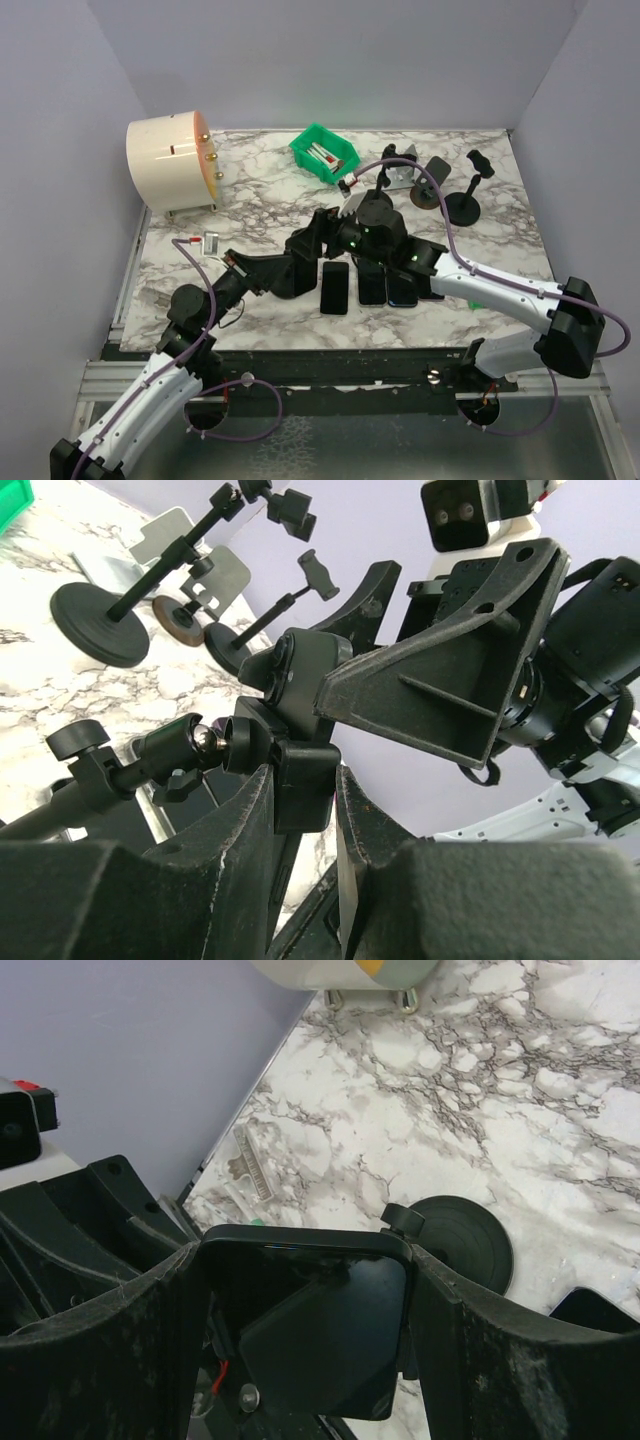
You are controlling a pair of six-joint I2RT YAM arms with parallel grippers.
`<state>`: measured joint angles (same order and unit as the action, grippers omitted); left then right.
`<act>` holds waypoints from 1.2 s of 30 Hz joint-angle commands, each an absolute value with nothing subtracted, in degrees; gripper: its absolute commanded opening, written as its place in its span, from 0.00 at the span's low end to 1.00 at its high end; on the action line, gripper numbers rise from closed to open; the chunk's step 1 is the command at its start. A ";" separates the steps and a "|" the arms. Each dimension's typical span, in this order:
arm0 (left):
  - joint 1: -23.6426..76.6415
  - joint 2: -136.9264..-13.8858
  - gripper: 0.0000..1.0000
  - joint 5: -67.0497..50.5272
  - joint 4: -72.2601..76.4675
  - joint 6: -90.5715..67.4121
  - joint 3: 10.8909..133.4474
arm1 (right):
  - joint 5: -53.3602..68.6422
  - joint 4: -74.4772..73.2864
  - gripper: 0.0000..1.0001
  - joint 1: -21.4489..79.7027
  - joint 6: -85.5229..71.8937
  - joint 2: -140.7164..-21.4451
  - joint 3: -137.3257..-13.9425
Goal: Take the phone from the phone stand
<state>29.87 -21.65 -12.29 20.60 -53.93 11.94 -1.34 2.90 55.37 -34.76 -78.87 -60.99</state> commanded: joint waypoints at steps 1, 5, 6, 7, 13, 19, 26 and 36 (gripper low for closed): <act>29.27 -19.84 0.00 -8.73 19.51 -55.78 8.48 | 3.20 6.78 0.00 54.84 -33.64 -75.69 -56.87; 29.27 -19.34 0.00 -7.48 19.27 -56.95 7.45 | 5.48 11.22 0.00 54.71 -36.03 -74.18 -54.00; 29.27 -19.26 0.00 -7.20 19.17 -57.22 7.25 | 6.05 12.30 0.00 54.61 -36.80 -73.87 -53.21; 29.27 -19.17 0.00 -6.92 19.16 -57.37 7.14 | 6.73 13.71 0.00 54.45 -37.88 -73.52 -52.48; 29.27 -19.30 0.00 -6.37 18.63 -57.66 6.87 | 9.88 19.69 0.00 53.98 -43.23 -72.52 -49.10; 29.27 -18.92 0.00 -5.82 17.98 -57.80 7.60 | 8.57 16.25 0.00 53.79 -41.37 -73.43 -51.23; 29.27 -15.75 0.56 -5.04 8.31 -49.56 14.94 | 0.39 -0.49 0.00 53.85 -32.28 -75.09 -60.63; 29.27 -15.55 0.68 -3.62 -3.28 -34.63 23.55 | -12.04 -8.71 0.00 55.34 -13.71 -82.35 -70.60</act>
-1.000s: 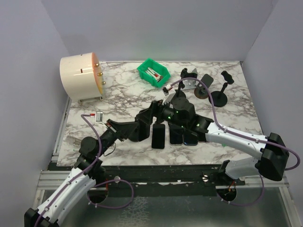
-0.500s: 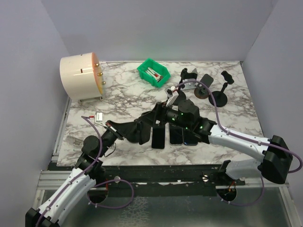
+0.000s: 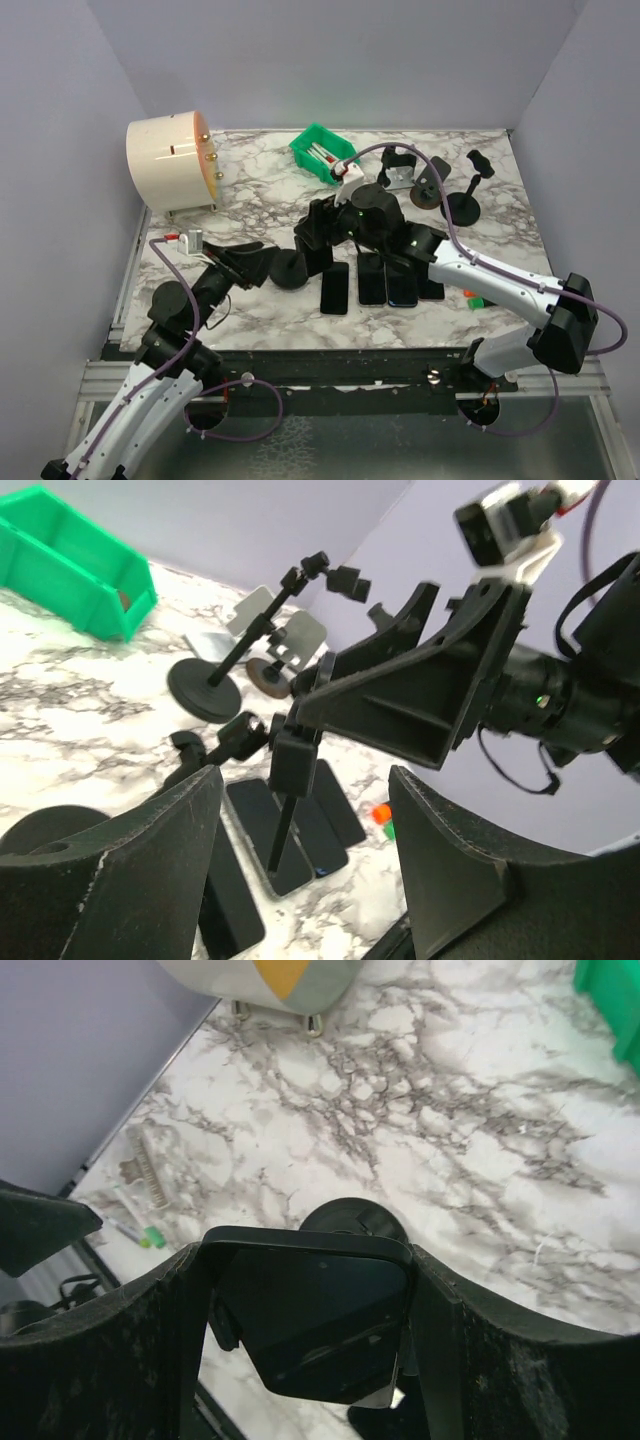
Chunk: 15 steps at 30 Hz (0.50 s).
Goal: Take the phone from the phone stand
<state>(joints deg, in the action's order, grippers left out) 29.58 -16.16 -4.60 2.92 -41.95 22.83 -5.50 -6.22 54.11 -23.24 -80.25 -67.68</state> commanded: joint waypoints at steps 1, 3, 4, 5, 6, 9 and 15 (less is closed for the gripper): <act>29.27 -15.09 0.68 -3.23 -3.50 -34.24 23.55 | -12.58 -8.78 0.00 56.02 -12.64 -82.76 -71.50; 29.27 -13.90 0.68 -1.49 -4.19 -33.73 23.33 | -14.36 -9.10 0.00 57.91 -10.64 -83.68 -73.87; 29.27 -13.15 0.68 -0.62 -4.52 -33.45 23.26 | -14.64 -9.68 0.00 58.69 -10.09 -84.28 -75.29; 29.27 -12.50 0.68 0.24 -4.69 -33.14 23.14 | -14.49 -10.43 0.00 59.13 -9.89 -84.93 -77.01; 29.27 -11.85 0.68 1.46 -4.85 -32.95 23.10 | -14.10 -11.07 0.00 59.27 -9.77 -85.51 -78.48; 29.27 -10.44 0.68 3.15 -5.09 -32.57 23.16 | -13.35 -13.00 0.00 59.50 -9.48 -87.35 -82.63; 29.27 -8.62 0.68 4.48 -6.05 -32.08 23.13 | -13.33 -17.18 0.00 59.67 -6.95 -91.00 -90.19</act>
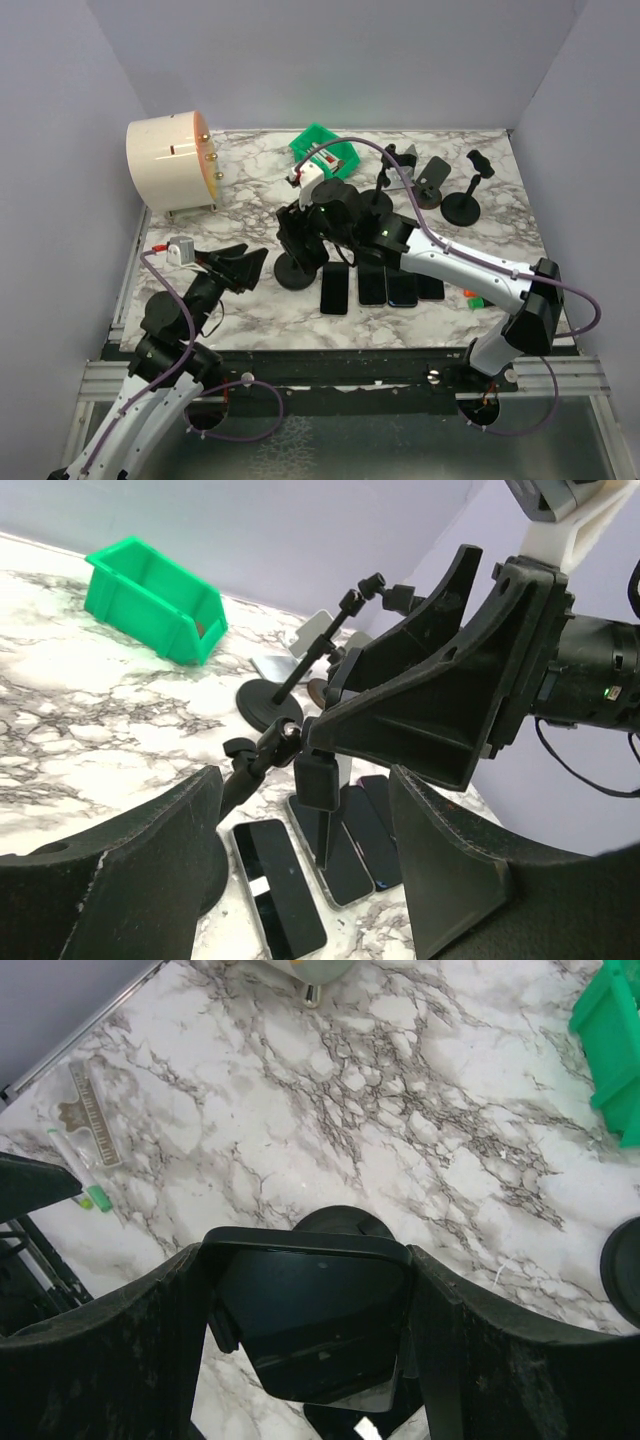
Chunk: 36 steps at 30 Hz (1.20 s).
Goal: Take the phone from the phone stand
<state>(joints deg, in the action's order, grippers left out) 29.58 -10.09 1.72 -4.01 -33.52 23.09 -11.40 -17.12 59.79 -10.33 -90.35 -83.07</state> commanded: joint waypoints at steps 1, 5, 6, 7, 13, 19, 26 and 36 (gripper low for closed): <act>29.27 -8.27 0.68 4.75 -6.27 -32.08 23.00 | -13.52 -17.95 0.00 59.72 -6.34 -91.72 -91.47; 29.27 -7.44 0.68 5.73 -6.78 -32.21 22.60 | -14.55 -20.56 0.00 59.94 -3.65 -93.98 -96.31; 29.27 -7.39 0.68 5.86 -6.89 -32.25 22.67 | -14.74 -20.86 0.00 59.93 -3.05 -94.53 -97.18; 29.27 -7.38 0.68 5.95 -7.07 -32.26 22.67 | -14.82 -20.93 0.00 59.94 -2.53 -95.09 -97.64; 29.27 -7.30 0.68 5.57 -7.62 -32.87 22.46 | -15.55 -17.01 0.00 60.01 -2.45 -97.12 -94.23; 29.27 -6.85 0.68 5.39 -8.19 -32.99 22.41 | -15.90 -13.28 0.00 59.94 -10.29 -96.71 -89.34; 29.27 -8.63 0.68 3.25 -7.87 -33.15 22.10 | -17.10 -12.75 0.00 59.73 -21.40 -96.16 -85.60; 29.35 -22.02 0.81 -2.42 -6.80 -32.26 26.11 | -15.20 -11.61 0.00 58.06 -29.28 -93.41 -81.01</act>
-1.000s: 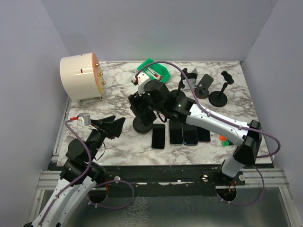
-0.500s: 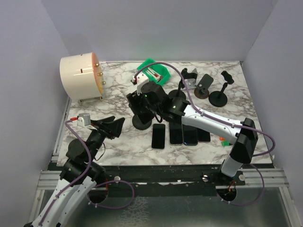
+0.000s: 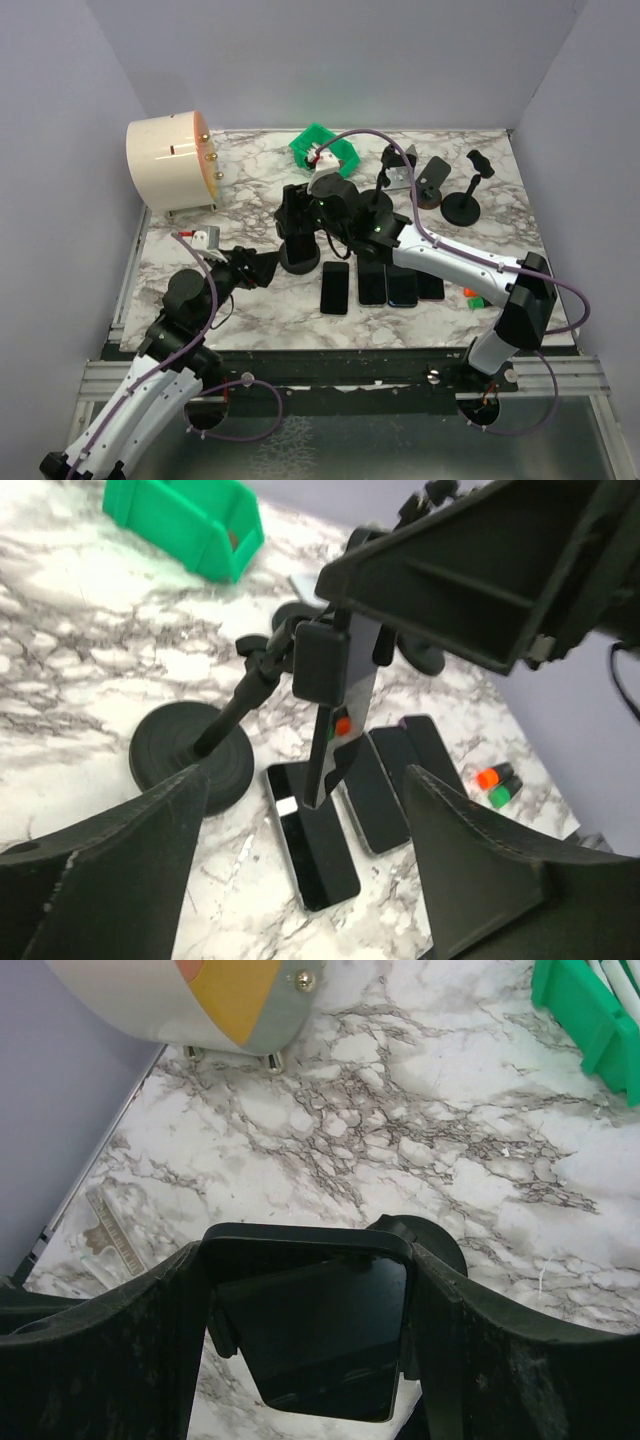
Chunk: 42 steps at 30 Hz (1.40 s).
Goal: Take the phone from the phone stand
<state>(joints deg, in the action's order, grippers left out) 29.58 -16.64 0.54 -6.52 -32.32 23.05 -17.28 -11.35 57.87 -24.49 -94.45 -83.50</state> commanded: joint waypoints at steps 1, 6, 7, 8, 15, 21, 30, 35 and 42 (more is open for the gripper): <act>29.42 -22.97 0.88 -0.95 -7.22 -33.74 26.59 | -15.21 -11.45 0.00 58.01 -29.35 -93.27 -80.62; 29.44 -26.77 0.99 2.60 -9.24 -36.55 28.85 | -15.41 -10.74 0.00 57.92 -28.87 -92.99 -79.42; 29.44 -27.46 0.99 1.89 -9.03 -36.01 29.24 | -15.44 -10.69 0.00 57.94 -28.79 -92.99 -79.32; 29.44 -28.13 0.99 0.44 -8.43 -34.92 29.65 | -15.39 -10.64 0.00 57.87 -28.70 -92.99 -79.24; 29.41 -27.66 0.95 -4.48 -0.34 -30.22 28.31 | -14.70 -10.28 0.00 57.94 -28.05 -93.16 -79.41; 29.36 -34.35 0.64 -4.08 -0.66 -29.35 29.75 | -14.18 -10.30 0.00 57.94 -27.77 -93.17 -79.36; 29.15 -37.45 0.65 -6.36 5.11 -31.71 29.11 | -13.48 -10.33 0.00 57.96 -27.55 -92.87 -79.19; 27.16 -38.16 0.67 -10.91 10.04 -34.81 27.28 | -12.94 -10.26 0.00 57.95 -27.64 -92.65 -79.12; 20.37 -39.58 0.63 -18.37 16.41 -40.36 24.82 | -12.86 -9.98 0.00 57.97 -27.60 -91.86 -78.24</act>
<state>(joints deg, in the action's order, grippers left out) 24.05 -38.52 -11.60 10.74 -36.16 26.48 -15.88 -7.94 57.52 -27.03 -92.71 -80.16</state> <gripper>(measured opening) 0.655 0.747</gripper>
